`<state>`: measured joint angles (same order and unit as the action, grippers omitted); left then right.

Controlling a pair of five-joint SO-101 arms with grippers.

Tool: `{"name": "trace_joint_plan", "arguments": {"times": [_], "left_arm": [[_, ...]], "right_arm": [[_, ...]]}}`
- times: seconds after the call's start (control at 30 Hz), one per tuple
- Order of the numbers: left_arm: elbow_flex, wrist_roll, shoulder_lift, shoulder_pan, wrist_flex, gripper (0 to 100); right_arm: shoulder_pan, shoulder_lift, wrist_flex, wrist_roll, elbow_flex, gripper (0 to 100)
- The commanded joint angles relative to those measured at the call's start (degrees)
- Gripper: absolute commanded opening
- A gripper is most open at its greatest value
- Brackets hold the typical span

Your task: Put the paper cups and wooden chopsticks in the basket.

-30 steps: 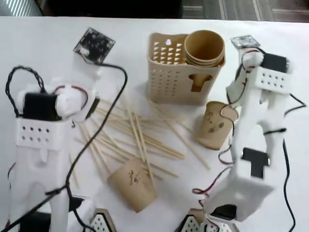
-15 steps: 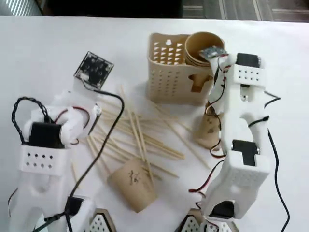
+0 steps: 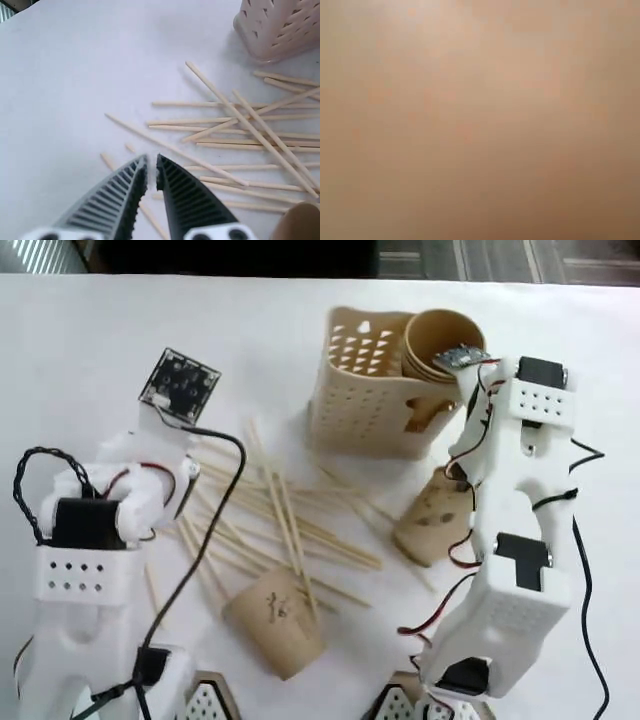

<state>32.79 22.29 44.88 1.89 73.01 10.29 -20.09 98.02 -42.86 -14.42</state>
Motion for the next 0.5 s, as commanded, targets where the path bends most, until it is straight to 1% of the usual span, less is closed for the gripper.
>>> {"name": "trace_joint_plan", "arguments": {"times": [0.0,0.3,0.47], "left_arm": [[-0.53,-0.26,1.54,0.48,-1.23,6],[-0.26,-0.35,1.19,0.48,-2.46,6],[-0.26,-0.26,1.19,0.48,-2.46,6]], "right_arm": [[-0.48,1.1,0.66,-1.05,0.35,1.9],[-6.73,12.53,0.57,-0.88,0.7,1.9],[-7.96,19.47,0.57,-0.88,0.7,1.9]]}}
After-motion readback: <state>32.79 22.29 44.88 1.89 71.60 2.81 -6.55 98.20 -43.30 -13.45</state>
